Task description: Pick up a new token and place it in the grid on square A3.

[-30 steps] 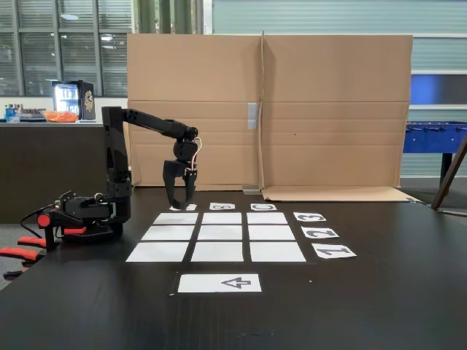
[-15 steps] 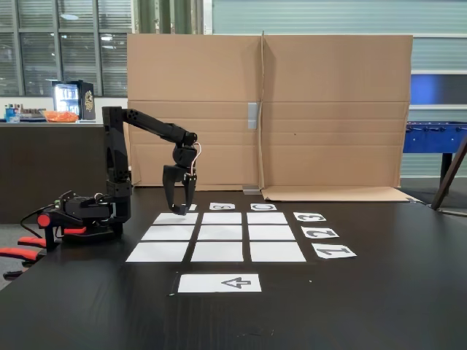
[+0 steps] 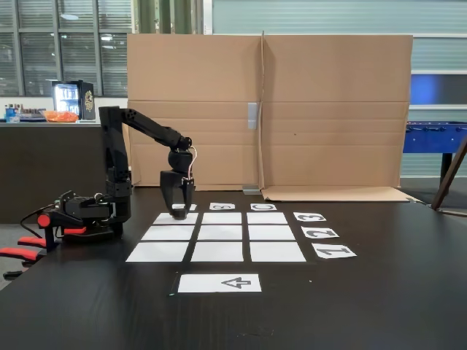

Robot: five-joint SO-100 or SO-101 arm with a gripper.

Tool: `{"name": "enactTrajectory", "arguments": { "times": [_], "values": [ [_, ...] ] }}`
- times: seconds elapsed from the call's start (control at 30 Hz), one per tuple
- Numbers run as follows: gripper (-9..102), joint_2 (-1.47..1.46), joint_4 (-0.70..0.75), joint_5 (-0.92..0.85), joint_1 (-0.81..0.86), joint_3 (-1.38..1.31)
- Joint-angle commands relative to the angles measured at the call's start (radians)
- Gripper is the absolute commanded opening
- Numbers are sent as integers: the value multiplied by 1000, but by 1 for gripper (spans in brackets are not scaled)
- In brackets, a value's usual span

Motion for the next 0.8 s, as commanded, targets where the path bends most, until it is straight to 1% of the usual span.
{"name": "enactTrajectory", "arguments": {
  "times": [0.0, 0.17, 0.53, 0.77],
  "values": [
    [8, 2, -54, 5, -14, 25],
    [10, 17, -71, 17, -25, 41],
    [29, 61, -44, 43, -9, 46],
    [35, 117, -31, 40, 23, 25]
  ]
}}
